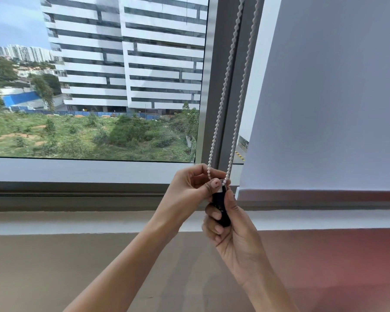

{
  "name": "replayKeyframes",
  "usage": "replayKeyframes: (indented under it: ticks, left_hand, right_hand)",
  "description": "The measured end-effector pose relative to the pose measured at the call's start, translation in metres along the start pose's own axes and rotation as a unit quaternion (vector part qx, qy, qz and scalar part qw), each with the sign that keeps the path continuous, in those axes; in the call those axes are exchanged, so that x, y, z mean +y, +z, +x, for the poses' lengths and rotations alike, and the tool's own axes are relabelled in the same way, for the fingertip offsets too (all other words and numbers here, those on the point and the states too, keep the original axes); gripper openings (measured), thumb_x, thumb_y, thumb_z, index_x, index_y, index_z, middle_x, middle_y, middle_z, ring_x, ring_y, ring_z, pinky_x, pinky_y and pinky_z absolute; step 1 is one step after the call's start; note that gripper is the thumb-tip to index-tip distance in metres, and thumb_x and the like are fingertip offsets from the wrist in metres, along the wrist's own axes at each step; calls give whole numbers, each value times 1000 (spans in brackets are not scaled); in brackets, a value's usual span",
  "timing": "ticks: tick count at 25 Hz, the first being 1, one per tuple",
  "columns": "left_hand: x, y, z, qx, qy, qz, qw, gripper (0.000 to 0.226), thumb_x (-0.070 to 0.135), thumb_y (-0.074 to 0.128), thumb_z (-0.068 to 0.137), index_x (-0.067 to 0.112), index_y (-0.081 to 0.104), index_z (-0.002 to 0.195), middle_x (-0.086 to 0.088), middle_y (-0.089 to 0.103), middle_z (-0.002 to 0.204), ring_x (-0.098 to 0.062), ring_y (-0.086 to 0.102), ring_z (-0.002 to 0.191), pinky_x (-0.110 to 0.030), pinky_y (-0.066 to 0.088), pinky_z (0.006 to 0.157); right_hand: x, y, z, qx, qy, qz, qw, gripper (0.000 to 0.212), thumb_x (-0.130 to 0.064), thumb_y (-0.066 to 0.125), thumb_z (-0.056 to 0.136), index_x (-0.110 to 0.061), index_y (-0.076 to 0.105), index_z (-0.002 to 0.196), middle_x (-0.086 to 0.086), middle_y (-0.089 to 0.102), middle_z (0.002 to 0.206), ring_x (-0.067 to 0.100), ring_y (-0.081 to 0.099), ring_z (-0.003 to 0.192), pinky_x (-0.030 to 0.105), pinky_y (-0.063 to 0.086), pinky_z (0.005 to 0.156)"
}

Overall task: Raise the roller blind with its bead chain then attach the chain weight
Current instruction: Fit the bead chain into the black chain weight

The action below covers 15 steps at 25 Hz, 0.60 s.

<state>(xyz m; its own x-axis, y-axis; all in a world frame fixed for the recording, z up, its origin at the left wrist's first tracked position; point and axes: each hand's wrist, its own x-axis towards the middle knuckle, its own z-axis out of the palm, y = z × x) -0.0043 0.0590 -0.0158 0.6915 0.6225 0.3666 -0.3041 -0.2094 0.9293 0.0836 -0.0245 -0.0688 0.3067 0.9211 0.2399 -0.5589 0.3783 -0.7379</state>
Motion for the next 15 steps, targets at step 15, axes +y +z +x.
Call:
replayKeyframes:
  ticks: [15]
  left_hand:
    - [-22, 7, -3, 14, 60, 115, 991, 16, 24, 70, 85, 19, 68, 100, 0, 74, 87, -11, 69, 76, -27, 54, 65]
  right_hand:
    - [7, -17, 5, 100, -118, -289, 945, 66, -72, 57, 74, -19, 66, 111, 2, 70, 96, 16, 61, 82, 27, 51, 78]
